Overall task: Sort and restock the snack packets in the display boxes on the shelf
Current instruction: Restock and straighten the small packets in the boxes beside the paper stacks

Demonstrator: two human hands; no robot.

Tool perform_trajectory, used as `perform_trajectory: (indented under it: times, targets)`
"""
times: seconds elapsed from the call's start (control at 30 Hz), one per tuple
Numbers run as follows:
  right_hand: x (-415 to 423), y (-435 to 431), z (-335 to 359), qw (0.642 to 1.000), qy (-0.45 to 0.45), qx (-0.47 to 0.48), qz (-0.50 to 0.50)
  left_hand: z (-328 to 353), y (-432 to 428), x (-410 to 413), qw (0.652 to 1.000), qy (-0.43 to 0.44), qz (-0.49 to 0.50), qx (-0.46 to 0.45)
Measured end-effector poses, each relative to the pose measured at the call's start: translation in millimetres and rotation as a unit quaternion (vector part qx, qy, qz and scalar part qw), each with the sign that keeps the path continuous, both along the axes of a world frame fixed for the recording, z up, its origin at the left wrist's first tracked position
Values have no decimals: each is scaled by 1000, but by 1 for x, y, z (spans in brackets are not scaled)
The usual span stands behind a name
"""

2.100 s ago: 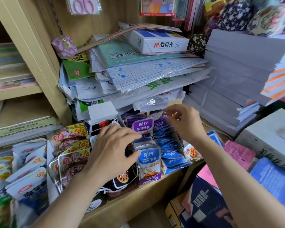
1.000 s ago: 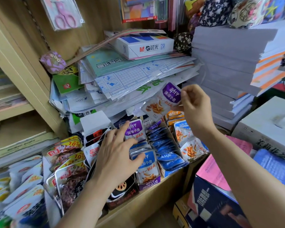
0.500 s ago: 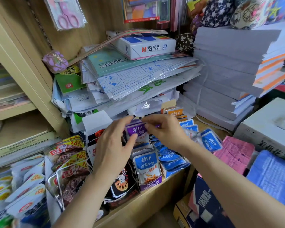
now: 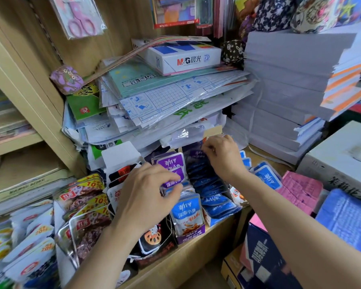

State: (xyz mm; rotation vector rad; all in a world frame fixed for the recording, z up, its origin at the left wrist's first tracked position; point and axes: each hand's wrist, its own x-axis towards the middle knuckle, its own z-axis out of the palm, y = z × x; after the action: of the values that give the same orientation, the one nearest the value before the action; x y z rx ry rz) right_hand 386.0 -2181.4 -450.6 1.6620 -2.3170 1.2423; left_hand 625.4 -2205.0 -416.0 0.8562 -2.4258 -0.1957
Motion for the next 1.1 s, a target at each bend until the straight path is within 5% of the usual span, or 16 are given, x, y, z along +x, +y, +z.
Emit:
perform_trajectory:
  times: [0.17, 0.4, 0.6, 0.7, 0.8, 0.9, 1.1]
  targets:
    - [-11, 11, 27, 988, -118, -78, -68, -10, 12, 0, 992, -116, -31, 39]
    - [-16, 24, 39, 972, -201, -118, -27, -1, 2, -5, 998, -56, -2, 28]
    - [-2, 44, 75, 883, -399, -225, 103, 11, -6, 0, 995, -54, 72, 36]
    - [10, 39, 68, 899, -376, -174, 144, 12, -5, 2, 992, 22, 86, 93]
    - [24, 31, 45, 958, -214, -75, 176, 14, -3, 4, 982, 128, 73, 118]
    - [36, 25, 28, 970, -118, 17, 212, 12, 1, 3, 992, 79, 33, 89]
    - [17, 21, 28, 977, -156, 1, 142, -1, -10, 2, 998, 35, 52, 28]
